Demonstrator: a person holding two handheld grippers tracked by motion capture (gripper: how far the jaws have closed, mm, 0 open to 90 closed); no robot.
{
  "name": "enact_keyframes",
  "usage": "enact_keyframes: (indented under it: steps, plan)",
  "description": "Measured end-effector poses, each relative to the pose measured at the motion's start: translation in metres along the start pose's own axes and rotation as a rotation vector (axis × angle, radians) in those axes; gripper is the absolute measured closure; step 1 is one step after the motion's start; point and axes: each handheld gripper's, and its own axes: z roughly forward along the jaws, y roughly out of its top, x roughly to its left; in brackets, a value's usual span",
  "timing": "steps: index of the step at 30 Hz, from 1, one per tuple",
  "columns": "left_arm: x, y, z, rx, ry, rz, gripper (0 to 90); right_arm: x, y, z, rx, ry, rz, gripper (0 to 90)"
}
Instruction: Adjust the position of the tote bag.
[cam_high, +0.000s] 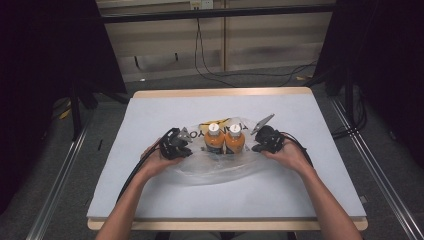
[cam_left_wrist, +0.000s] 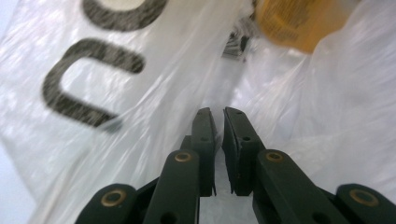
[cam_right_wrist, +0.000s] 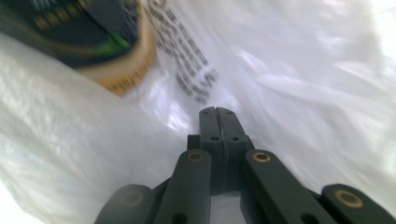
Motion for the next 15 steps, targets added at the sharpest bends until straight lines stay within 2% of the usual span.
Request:
enact_keyframes:
  steps: [1,4,6,8,10,12,13,15]
  plan:
    - [0.001,-0.001,-0.001,0.005,0.003,0.016,83.1,0.0,-0.001,-0.001,0.01,-0.014,0.003,90.0]
    - [0.001,-0.001,-0.002,0.02,0.007,0.021,83.3,0.001,-0.004,-0.004,0.032,-0.029,-0.001,90.0]
    - [-0.001,-0.001,-0.003,0.054,0.051,0.059,84.2,-0.001,-0.006,-0.005,0.033,-0.034,-0.006,90.0]
    - [-0.002,-0.002,-0.004,0.071,0.07,0.063,85.3,-0.001,-0.008,-0.007,0.048,-0.039,0.01,90.0]
    - [0.001,-0.005,-0.006,0.067,0.055,0.054,86.7,-0.004,-0.01,-0.009,0.048,-0.043,0.008,90.0]
    - [0.003,-0.009,-0.007,0.064,0.062,0.053,88.8,-0.006,-0.013,-0.01,0.053,-0.05,0.013,90.0]
    - [0.002,-0.011,-0.007,0.065,0.067,0.039,90.0,-0.007,-0.015,-0.011,0.051,-0.052,0.006,90.0]
    - [0.002,-0.013,-0.008,0.079,0.08,0.053,90.0,-0.008,-0.017,-0.013,0.058,-0.06,0.013,90.0]
